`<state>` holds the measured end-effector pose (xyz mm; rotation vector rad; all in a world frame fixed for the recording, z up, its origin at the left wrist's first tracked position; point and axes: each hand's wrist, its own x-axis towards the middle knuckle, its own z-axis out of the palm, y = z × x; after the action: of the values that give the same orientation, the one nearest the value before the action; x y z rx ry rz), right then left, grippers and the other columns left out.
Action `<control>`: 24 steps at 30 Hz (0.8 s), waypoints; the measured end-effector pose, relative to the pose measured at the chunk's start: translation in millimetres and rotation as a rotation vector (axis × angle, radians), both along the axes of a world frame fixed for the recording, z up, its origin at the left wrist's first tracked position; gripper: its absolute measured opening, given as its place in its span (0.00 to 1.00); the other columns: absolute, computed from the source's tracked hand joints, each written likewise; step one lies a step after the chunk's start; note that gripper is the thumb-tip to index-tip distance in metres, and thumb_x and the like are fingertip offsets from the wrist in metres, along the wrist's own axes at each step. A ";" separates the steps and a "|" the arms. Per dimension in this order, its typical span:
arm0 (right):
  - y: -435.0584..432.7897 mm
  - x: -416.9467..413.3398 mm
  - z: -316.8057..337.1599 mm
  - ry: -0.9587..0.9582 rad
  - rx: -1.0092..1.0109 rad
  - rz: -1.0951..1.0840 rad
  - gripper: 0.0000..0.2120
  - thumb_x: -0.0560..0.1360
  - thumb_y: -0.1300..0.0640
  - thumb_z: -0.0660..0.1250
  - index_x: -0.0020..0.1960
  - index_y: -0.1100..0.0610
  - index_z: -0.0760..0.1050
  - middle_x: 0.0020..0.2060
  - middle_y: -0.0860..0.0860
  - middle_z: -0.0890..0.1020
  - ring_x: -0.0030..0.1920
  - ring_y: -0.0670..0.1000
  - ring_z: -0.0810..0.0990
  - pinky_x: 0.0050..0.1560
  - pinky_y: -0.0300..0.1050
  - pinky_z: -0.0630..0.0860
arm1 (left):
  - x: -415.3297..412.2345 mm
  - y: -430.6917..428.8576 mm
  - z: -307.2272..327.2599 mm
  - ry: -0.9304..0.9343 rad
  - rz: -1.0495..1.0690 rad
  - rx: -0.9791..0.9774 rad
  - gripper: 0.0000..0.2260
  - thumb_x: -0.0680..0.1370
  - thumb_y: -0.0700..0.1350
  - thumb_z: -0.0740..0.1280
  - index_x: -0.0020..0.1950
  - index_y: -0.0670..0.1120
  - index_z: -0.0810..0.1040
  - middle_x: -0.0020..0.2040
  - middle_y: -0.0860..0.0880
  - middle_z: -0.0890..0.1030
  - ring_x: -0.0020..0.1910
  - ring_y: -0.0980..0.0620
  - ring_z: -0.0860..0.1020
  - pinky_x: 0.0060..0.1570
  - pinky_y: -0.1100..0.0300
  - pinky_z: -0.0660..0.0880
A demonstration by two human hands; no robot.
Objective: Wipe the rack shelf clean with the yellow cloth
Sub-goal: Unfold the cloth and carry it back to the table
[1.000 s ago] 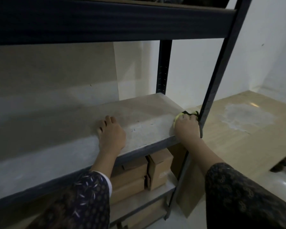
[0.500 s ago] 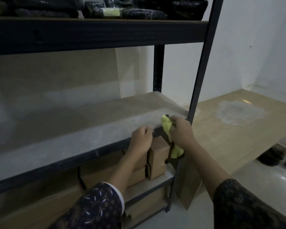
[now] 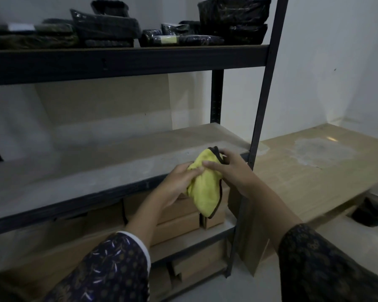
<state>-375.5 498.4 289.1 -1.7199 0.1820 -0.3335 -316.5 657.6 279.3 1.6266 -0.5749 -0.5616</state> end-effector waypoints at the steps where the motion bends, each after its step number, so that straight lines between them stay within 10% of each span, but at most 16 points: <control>1: 0.9 -1.5 2.4 -0.008 0.036 -0.008 0.20 0.70 0.55 0.76 0.59 0.58 0.76 0.52 0.55 0.83 0.52 0.55 0.83 0.48 0.45 0.80 | -2.0 3.4 2.3 -0.029 0.003 0.015 0.11 0.78 0.50 0.65 0.58 0.47 0.78 0.53 0.48 0.83 0.52 0.49 0.81 0.51 0.55 0.78; 9: -9.8 -14.3 -1.6 -0.040 0.426 0.085 0.07 0.75 0.63 0.69 0.51 0.58 0.73 0.46 0.54 0.81 0.46 0.55 0.81 0.48 0.54 0.79 | -2.9 15.9 3.1 0.165 0.310 -0.220 0.12 0.70 0.41 0.74 0.51 0.40 0.80 0.52 0.44 0.83 0.55 0.44 0.79 0.55 0.53 0.77; 17: -63.7 -30.9 -3.3 0.013 0.033 0.172 0.08 0.72 0.63 0.72 0.50 0.60 0.79 0.48 0.55 0.83 0.46 0.50 0.82 0.46 0.45 0.80 | -13.1 -30.1 14.6 -0.172 0.372 -0.035 0.10 0.80 0.51 0.61 0.54 0.47 0.77 0.52 0.47 0.81 0.52 0.47 0.79 0.55 0.47 0.75; 21: -106.2 -37.3 3.4 0.016 -0.082 0.181 0.08 0.69 0.64 0.74 0.38 0.56 0.75 0.40 0.54 0.79 0.43 0.51 0.77 0.46 0.44 0.75 | -25.5 -71.4 21.3 -0.373 0.361 0.048 0.09 0.81 0.50 0.57 0.54 0.48 0.75 0.49 0.50 0.78 0.47 0.53 0.76 0.44 0.59 0.71; 24: -135.1 -45.6 13.6 0.127 -0.027 0.265 0.07 0.70 0.57 0.73 0.46 0.55 0.77 0.44 0.49 0.81 0.48 0.50 0.79 0.44 0.41 0.73 | -38.2 -112.7 20.6 -0.399 0.270 0.017 0.09 0.82 0.50 0.57 0.57 0.52 0.74 0.51 0.53 0.78 0.49 0.57 0.75 0.46 0.61 0.72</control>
<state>-421.1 363.3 302.7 -1.7682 0.0403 -0.0320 -354.7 545.0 299.9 1.8097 -0.6273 -0.0399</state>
